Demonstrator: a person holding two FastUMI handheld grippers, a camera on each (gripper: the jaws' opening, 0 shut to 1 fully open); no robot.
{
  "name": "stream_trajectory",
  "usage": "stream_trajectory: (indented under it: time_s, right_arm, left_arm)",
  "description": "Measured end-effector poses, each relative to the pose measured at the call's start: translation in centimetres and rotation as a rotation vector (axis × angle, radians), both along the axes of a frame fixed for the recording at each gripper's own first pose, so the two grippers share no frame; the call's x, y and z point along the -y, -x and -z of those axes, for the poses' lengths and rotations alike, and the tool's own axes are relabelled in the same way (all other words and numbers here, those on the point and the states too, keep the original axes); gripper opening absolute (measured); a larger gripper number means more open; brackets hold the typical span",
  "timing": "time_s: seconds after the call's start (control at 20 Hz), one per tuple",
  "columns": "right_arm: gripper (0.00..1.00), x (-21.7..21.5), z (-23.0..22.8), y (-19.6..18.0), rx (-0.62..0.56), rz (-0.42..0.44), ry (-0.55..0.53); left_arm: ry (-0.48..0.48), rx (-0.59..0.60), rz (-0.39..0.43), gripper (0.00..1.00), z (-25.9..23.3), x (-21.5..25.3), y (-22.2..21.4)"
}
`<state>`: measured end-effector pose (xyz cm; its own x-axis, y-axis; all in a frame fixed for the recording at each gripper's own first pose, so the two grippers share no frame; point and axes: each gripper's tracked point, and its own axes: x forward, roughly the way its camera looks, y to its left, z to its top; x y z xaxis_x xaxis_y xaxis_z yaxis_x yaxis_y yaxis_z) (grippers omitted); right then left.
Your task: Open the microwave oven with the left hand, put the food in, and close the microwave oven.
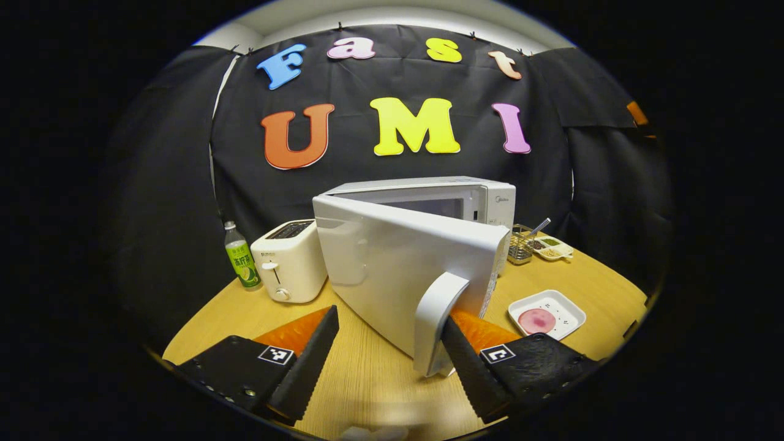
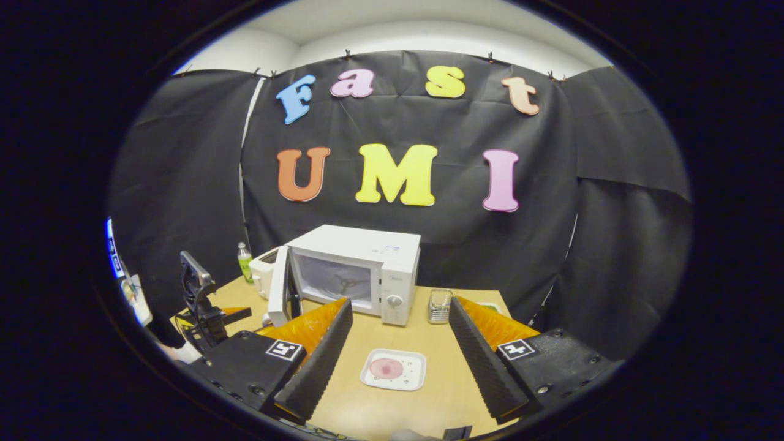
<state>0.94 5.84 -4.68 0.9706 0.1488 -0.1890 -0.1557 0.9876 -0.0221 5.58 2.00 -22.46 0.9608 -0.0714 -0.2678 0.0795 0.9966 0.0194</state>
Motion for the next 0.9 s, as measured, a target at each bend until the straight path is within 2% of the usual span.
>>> stream_trajectory:
  time_s: [0.15, 0.35, 0.55, 0.85, 0.9]
  right_arm:
    - [1.0, -0.3, 0.5, 0.0, -0.008, -0.005, -0.001]
    - [1.0, -0.5, 1.7, -0.6, -0.023, -0.007, -0.005]
    - [1.0, -0.8, 3.3, -1.2, -0.039, -0.01, -0.002]
    - [1.0, 0.5, 7.5, -3.1, -0.103, 0.006, 0.001]
    - [0.92, 0.7, 8.4, -3.5, -0.12, 0.006, 0.0]
  left_arm:
    - [-0.047, 0.03, -0.037, 0.95, -0.6, -2.0, 0.8]
    - [-0.048, 0.009, -0.077, 0.95, -0.4, -4.8, 2.4]
    - [-0.128, 0.011, -0.101, 0.95, -0.5, -8.4, 4.3]
    - [-0.129, -0.019, -0.269, 0.95, -0.7, -15.0, 7.0]
    - [-0.128, -0.018, -0.285, 0.95, -1.1, -15.4, 7.3]
